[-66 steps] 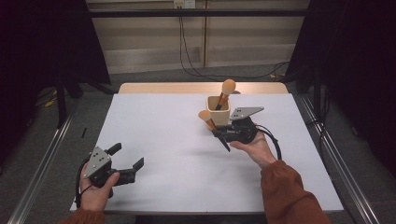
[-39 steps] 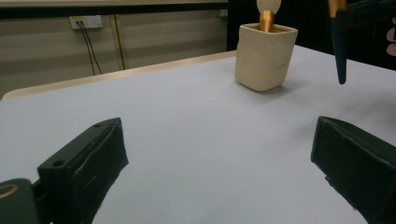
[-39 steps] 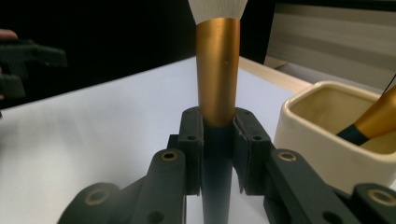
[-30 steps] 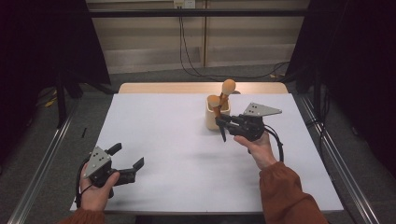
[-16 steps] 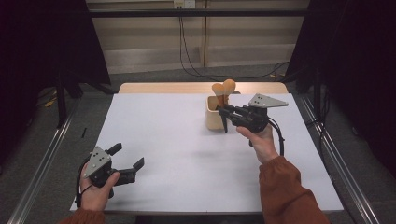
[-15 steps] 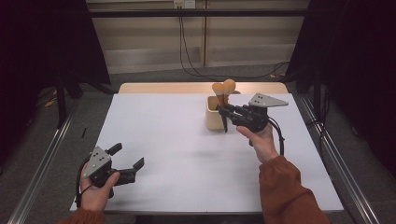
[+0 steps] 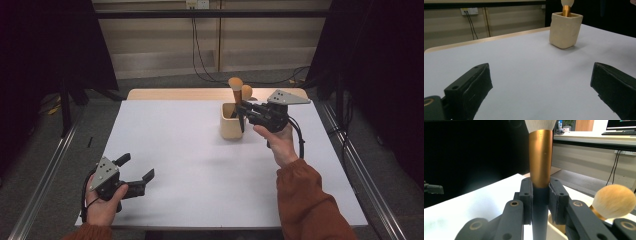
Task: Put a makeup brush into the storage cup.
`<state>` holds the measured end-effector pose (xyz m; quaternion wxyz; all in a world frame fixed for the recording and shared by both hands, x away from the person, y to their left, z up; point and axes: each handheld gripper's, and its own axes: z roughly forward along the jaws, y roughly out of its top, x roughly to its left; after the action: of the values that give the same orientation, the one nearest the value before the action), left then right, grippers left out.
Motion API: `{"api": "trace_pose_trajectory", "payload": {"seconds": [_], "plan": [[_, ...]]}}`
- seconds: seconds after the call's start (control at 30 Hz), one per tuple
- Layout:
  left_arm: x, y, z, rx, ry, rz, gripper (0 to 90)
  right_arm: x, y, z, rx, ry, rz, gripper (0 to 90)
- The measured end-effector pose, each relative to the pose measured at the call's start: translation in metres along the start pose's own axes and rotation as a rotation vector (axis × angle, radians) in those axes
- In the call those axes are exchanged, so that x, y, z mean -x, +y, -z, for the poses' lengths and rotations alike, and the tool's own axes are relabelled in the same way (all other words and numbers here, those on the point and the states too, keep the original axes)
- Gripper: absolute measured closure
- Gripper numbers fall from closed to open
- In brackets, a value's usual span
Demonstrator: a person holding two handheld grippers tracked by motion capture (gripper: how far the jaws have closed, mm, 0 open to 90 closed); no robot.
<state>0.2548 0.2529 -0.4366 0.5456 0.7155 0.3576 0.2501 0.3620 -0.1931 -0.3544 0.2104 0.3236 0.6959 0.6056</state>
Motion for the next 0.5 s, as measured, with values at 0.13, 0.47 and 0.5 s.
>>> {"api": "trace_pose_trajectory", "payload": {"seconds": [0.13, 0.47, 0.5], "plan": [[0.0, 0.0, 0.0, -0.003, 0.0, -0.006, 3.2, 0.001, 0.005, -0.002, 0.004, -0.006, 0.003, 75.3], [0.001, 0.0, 0.0, 0.006, -0.008, 0.001, 3.2, 0.002, 0.012, -0.011, 0.011, -0.021, 0.011, 75.3], [0.002, 0.001, 0.0, 0.002, -0.009, -0.004, 3.2, 0.002, 0.013, -0.012, 0.012, -0.021, 0.014, 75.3]]}}
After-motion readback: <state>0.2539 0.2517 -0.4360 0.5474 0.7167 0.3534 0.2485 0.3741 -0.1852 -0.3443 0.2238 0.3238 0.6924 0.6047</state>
